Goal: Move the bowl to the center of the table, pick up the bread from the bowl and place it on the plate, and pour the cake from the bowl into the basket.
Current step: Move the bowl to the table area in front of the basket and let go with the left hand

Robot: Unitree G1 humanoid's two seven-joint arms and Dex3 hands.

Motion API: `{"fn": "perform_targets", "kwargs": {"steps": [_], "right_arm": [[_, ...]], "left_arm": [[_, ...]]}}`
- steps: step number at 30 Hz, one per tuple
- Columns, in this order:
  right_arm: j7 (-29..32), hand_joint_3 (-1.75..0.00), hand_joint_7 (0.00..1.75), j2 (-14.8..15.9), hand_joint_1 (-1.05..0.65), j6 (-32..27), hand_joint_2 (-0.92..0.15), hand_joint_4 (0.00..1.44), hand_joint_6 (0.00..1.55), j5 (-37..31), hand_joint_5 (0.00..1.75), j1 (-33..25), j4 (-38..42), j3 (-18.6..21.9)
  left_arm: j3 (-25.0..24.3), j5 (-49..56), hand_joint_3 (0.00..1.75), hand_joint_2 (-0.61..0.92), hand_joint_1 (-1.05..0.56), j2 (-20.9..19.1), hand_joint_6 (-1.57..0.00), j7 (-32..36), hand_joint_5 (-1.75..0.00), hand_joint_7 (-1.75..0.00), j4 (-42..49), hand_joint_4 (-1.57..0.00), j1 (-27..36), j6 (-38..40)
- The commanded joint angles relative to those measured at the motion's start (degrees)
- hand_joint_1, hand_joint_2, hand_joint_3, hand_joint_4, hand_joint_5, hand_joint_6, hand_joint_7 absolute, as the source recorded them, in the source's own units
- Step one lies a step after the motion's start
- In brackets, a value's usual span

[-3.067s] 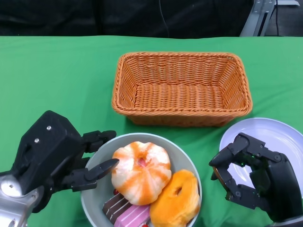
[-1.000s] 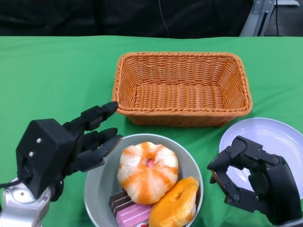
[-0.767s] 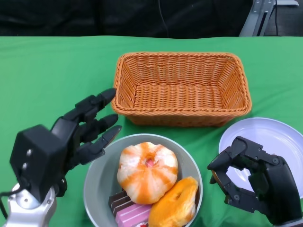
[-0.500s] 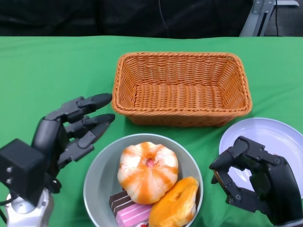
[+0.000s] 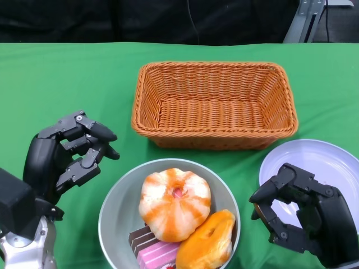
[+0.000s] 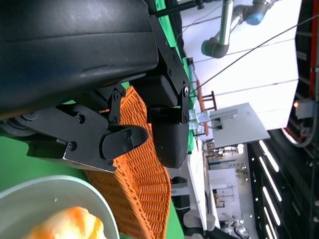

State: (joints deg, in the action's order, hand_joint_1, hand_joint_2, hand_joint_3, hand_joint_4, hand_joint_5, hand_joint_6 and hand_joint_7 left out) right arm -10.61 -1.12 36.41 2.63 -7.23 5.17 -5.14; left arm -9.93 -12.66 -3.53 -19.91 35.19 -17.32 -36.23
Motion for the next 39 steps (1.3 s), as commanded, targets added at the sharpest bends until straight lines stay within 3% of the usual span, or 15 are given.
{"fn": "perform_targets", "kwargs": {"steps": [1, 11, 16, 24, 28, 31, 33, 34, 36, 39], "right_arm": [[-0.2, -0.77, 1.2, 0.9, -0.14, 0.2, -0.65, 0.76, 0.74, 1.1, 1.46, 0.1, -0.2, 0.9], [-1.1, -0.66, 1.13, 1.6, -0.17, 0.4, -0.69, 0.79, 0.78, 1.7, 1.45, 1.7, 1.9, 1.6], [-1.0, -0.65, 1.12, 1.9, -0.15, 0.6, -0.71, 0.79, 0.78, 1.5, 1.43, 2.1, 2.0, 2.0], [-1.0, -0.64, 1.1, 2.3, -0.18, -0.4, -0.71, 0.78, 0.78, 1.5, 1.43, 2.7, 1.7, 2.4], [-0.8, -0.59, 1.01, 3.3, -0.2, -0.6, -0.72, 0.75, 0.78, -0.3, 1.38, 2.8, 0.3, 2.5], [-1.1, -0.5, 0.83, 5.0, -0.22, -0.2, -0.75, 0.7, 0.78, -3.5, 1.32, 2.7, -2.1, 2.1], [-1.3, -0.19, 0.56, 6.3, -0.32, -0.3, -0.88, 0.66, 0.8, -6.0, 1.15, 2.5, -4.9, 1.7], [-1.0, -0.12, 0.46, 6.8, -0.34, -0.9, -0.9, 0.65, 0.81, -7.9, 1.05, 2.3, -7.0, 1.5], [-0.1, -0.05, 0.26, 7.4, -0.41, -1.9, -0.91, 0.66, 0.84, -12.1, 0.86, 2.0, -10.6, 1.1], [1.0, -0.01, 0.09, 7.7, -0.46, -3.1, -0.91, 0.67, 0.82, -17.6, 0.66, 1.7, -15.0, 0.3]], "left_arm": [[-0.9, 0.1, 0.85, 0.73, 0.02, -0.5, -0.78, 0.9, -1.52, -1.35, 1.2, -0.74, -1.2, -2.5], [-0.7, 2.4, 0.81, 0.74, -0.05, -0.1, -0.73, 4.2, -1.58, -1.44, 2.5, -0.71, -2.4, -7.0], [-0.5, 1.9, 0.89, 0.69, -0.05, 0.4, -0.73, 4.5, -1.58, -1.46, 1.3, -0.73, -2.4, -6.0], [-0.1, 1.3, 0.86, 0.69, -0.06, 0.8, -0.74, 3.9, -1.58, -1.41, 1.2, -0.73, -2.9, -5.3], [0.1, 1.2, 0.84, 0.7, -0.06, 1.0, -0.75, 3.7, -1.58, -1.38, 1.6, -0.74, -3.1, -5.5], [0.3, 1.2, 0.85, 0.71, -0.06, 1.0, -0.75, 3.5, -1.59, -1.38, 1.7, -0.74, -3.2, -5.8], [0.3, 1.6, 0.85, 0.71, -0.07, 1.0, -0.75, 4.1, -1.58, -1.37, 1.7, -0.73, -3.2, -6.1], [0.3, 1.6, 0.85, 0.71, -0.07, 1.1, -0.75, 4.2, -1.58, -1.37, 1.7, -0.74, -3.2, -6.2], [0.3, 1.7, 0.86, 0.71, -0.07, 1.3, -0.75, 4.4, -1.58, -1.37, 1.5, -0.74, -3.1, -6.0], [0.2, 2.1, 0.85, 0.7, -0.07, 1.6, -0.76, 5.1, -1.57, -1.37, 1.4, -0.75, -2.9, -5.9]]}}
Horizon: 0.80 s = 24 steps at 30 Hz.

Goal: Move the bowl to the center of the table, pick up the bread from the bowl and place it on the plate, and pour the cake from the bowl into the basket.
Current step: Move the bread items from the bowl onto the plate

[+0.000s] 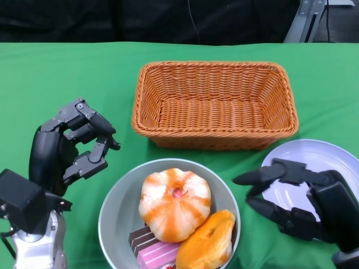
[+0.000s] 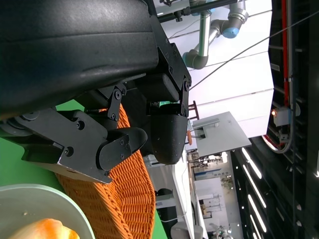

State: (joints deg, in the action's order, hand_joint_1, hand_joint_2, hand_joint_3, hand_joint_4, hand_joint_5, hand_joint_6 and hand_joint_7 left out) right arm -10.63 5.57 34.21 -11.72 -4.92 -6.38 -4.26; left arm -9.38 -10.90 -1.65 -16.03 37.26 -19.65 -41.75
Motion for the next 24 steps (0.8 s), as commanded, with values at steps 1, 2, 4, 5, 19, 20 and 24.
{"fn": "perform_targets", "kwargs": {"steps": [1, 2, 4, 5, 19, 20, 24], "right_arm": [[1.1, 0.0, 0.07, 1.2, -0.46, -1.0, -0.91, 0.67, 0.82, -4.5, 0.62, -0.5, -4.7, -1.0], [1.2, 0.0, 0.04, 1.4, -0.47, -1.2, -0.9, 0.65, 0.79, -5.5, 0.58, -0.5, -5.6, -1.4], [1.4, 0.0, 0.01, 1.5, -0.5, -1.6, -0.9, 0.62, 0.76, -7.4, 0.53, -0.3, -7.6, -2.1], [1.5, 0.0, 0.01, 1.6, -0.53, -2.1, -0.9, 0.6, 0.73, -8.6, 0.51, -0.3, -8.8, -2.3], [0.4, -0.03, 0.0, 3.8, -0.78, -11.3, -0.92, 0.47, 0.51, -28.9, 0.36, 0.4, -23.3, -5.8], [0.4, -0.02, 0.0, 4.0, -0.79, -11.7, -0.92, 0.47, 0.51, -30.3, 0.34, 0.6, -23.5, -6.3], [1.0, -0.03, 0.01, 5.0, -0.81, -12.2, -0.92, 0.53, 0.53, -35.5, 0.28, 2.0, -23.0, -8.3]], "left_arm": [[-0.4, 0.4, 0.85, 0.7, -0.07, -0.3, -0.76, 1.3, -1.57, -1.37, -0.5, -0.75, -0.6, -0.6], [-0.4, 0.4, 0.85, 0.7, -0.07, -0.4, -0.76, 1.3, -1.57, -1.37, -0.3, -0.75, -0.7, -0.7], [-0.4, 0.0, 0.86, 0.7, -0.07, -0.3, -0.76, 1.1, -1.57, -1.37, -0.2, -0.75, -0.8, -0.8], [-0.5, -0.2, 0.86, 0.69, -0.06, -0.2, -0.76, 1.1, -1.57, -1.37, -0.2, -0.75, -0.9, -0.7], [-0.5, 0.4, 0.87, 0.7, -0.07, -0.2, -0.76, 1.9, -1.56, -1.36, 0.8, -0.74, -1.3, -1.0], [-0.5, 0.4, 0.87, 0.7, -0.07, -0.1, -0.75, 1.8, -1.56, -1.36, 0.8, -0.74, -1.3, -1.0], [-0.4, -0.2, 0.85, 0.7, -0.07, 0.4, -0.76, 1.6, -1.56, -1.36, 0.4, -0.75, -1.1, -1.0]]}}
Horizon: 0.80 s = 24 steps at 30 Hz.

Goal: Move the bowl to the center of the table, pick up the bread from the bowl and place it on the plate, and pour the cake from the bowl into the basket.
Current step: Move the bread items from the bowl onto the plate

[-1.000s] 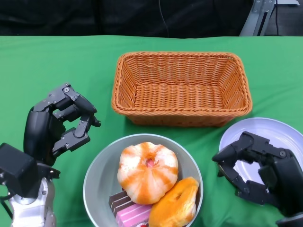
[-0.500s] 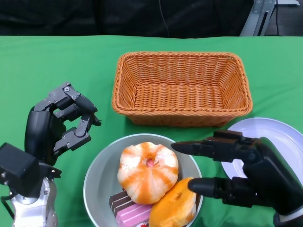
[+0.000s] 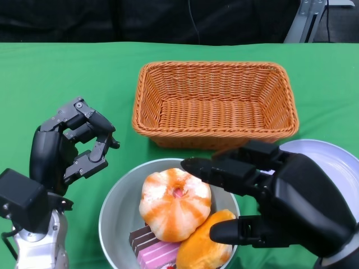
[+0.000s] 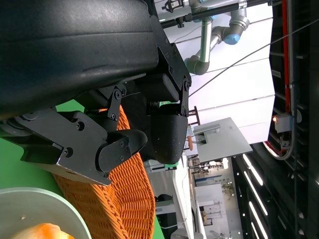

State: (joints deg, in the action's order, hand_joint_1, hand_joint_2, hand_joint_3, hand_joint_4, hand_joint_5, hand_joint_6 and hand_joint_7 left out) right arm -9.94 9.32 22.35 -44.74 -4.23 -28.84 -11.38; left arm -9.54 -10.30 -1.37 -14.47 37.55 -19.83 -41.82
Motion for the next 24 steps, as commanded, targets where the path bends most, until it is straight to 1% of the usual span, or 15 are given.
{"fn": "perform_targets", "kwargs": {"steps": [1, 8, 13, 17, 24], "right_arm": [[0.3, -0.03, 0.01, 1.5, -0.81, -0.5, -0.92, 0.54, 0.53, -3.3, 0.27, 1.6, -0.4, -1.6], [1.0, 0.0, 0.01, 2.7, -0.81, -0.9, -0.91, 0.6, 0.57, -7.8, 0.19, 4.0, 3.2, -5.6], [4.2, 0.0, 0.01, 3.3, -0.79, -0.2, -0.91, 0.63, 0.58, -9.8, 0.16, 6.1, 6.9, -7.6], [7.8, 0.0, 0.01, 4.1, -0.79, 1.1, -0.92, 0.66, 0.6, -11.2, 0.14, 8.4, 10.7, -9.0], [11.6, -0.04, 0.01, 5.8, -0.78, 2.0, -0.92, 0.66, 0.61, -13.6, 0.12, 11.0, 15.4, -11.3]], "left_arm": [[-0.3, -0.8, 0.85, 0.7, -0.07, 0.2, -0.76, 0.0, -1.55, -1.36, 0.1, -0.75, -0.9, -1.0], [-0.1, 0.8, 0.84, 0.7, -0.08, 0.7, -0.76, 1.8, -1.54, -1.36, -1.6, -0.74, 0.1, -0.1], [0.1, 0.8, 0.86, 0.69, -0.08, 0.8, -0.74, 1.7, -1.55, -1.37, -1.6, -0.75, 0.2, -1.3], [0.2, 2.3, 0.79, 0.72, -0.11, 0.6, -0.75, 3.1, -1.53, -1.36, -1.7, -0.75, 0.4, -1.9], [0.4, 1.1, 0.77, 0.74, -0.09, 1.3, -0.75, 2.6, -1.54, -1.35, -2.5, -0.76, 0.8, -1.5]]}}
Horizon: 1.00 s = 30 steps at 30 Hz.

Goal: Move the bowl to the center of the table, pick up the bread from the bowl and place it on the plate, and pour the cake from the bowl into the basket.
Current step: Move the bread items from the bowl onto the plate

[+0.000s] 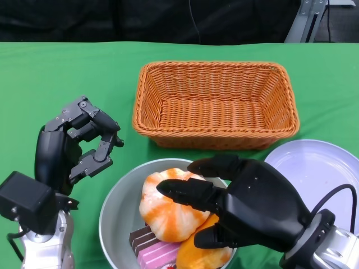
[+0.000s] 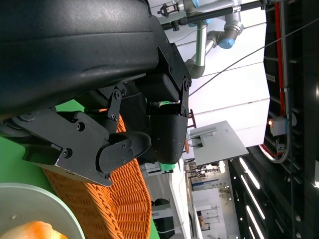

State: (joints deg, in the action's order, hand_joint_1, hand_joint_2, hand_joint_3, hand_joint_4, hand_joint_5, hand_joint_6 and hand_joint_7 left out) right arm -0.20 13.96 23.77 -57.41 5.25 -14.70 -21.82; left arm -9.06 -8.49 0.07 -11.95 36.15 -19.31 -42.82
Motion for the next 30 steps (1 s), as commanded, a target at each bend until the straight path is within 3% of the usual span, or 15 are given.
{"fn": "perform_targets", "kwargs": {"steps": [1, 30], "right_arm": [[2.3, -0.04, 0.02, 1.2, -0.78, 0.6, -0.92, 0.66, 0.61, -1.1, 0.12, 1.6, 1.8, -1.2], [13.7, -0.06, 0.01, 3.0, -0.78, -2.8, -0.92, 0.68, 0.64, -9.5, 0.12, 7.1, 13.1, -8.7]], "left_arm": [[0.0, -1.0, 0.76, 0.74, -0.09, -0.1, -0.75, -0.1, -1.54, -1.34, -1.3, -0.76, 0.4, -0.3], [0.0, 1.4, 0.68, 0.79, -0.11, 0.1, -0.74, 3.3, -1.53, -1.38, -2.6, -0.77, 1.0, -3.1]]}}
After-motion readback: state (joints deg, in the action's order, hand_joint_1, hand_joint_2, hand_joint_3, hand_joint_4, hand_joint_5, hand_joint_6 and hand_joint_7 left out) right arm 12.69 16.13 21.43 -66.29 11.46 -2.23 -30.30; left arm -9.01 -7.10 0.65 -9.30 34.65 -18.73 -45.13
